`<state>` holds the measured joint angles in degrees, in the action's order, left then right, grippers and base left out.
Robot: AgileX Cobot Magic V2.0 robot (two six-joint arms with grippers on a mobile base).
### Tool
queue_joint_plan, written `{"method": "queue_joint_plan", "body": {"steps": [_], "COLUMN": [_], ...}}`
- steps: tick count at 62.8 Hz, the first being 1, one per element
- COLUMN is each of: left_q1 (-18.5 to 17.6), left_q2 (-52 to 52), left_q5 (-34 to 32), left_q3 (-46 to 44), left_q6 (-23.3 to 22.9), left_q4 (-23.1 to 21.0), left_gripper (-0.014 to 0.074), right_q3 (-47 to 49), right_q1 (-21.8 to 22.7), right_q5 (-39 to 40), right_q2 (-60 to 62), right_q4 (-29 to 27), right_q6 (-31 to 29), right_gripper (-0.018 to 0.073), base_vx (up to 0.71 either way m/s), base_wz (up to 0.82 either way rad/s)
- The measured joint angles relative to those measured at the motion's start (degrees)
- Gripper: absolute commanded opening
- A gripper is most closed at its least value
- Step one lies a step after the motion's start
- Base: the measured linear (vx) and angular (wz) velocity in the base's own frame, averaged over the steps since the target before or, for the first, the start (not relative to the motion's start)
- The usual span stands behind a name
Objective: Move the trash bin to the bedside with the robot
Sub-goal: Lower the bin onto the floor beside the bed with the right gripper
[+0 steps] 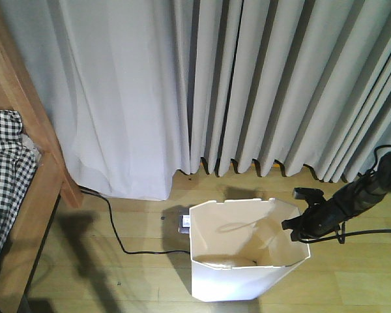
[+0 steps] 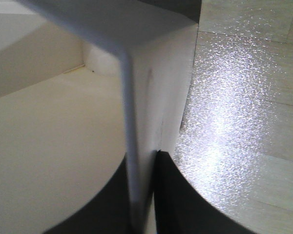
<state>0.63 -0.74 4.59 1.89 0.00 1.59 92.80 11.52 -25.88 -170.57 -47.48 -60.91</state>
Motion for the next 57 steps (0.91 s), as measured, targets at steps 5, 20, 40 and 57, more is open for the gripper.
{"method": "queue_joint_plan", "body": {"steps": [5,20,40,57], "left_q1": [0.0,0.0,0.0,0.0], "left_q2": [0.0,0.0,0.0,0.0], "left_q5": [0.0,0.0,0.0,0.0], "left_q3": [0.0,0.0,0.0,0.0], "left_q6": [0.0,0.0,0.0,0.0], "left_q4": [0.0,0.0,0.0,0.0], "left_gripper": [-0.0006,-0.0006,-0.0006,-0.0006], "right_q3": [3.07,9.89,11.89,12.19], "right_q1": [-0.21,-0.76,-1.07,-0.9], "right_q5": [-1.34,-5.42,-6.31,-7.03], "right_q2": [-1.99,-6.76,-8.92,-9.03], "right_q4": [2.92,5.7,7.99,7.89], "right_q6": [1.64,4.43,8.6,9.1], "right_gripper": [0.0009,0.0023,0.013,0.0283], "base_vx": [0.0,0.0,0.0,0.0], "base_wz": [0.0,0.0,0.0,0.0]}}
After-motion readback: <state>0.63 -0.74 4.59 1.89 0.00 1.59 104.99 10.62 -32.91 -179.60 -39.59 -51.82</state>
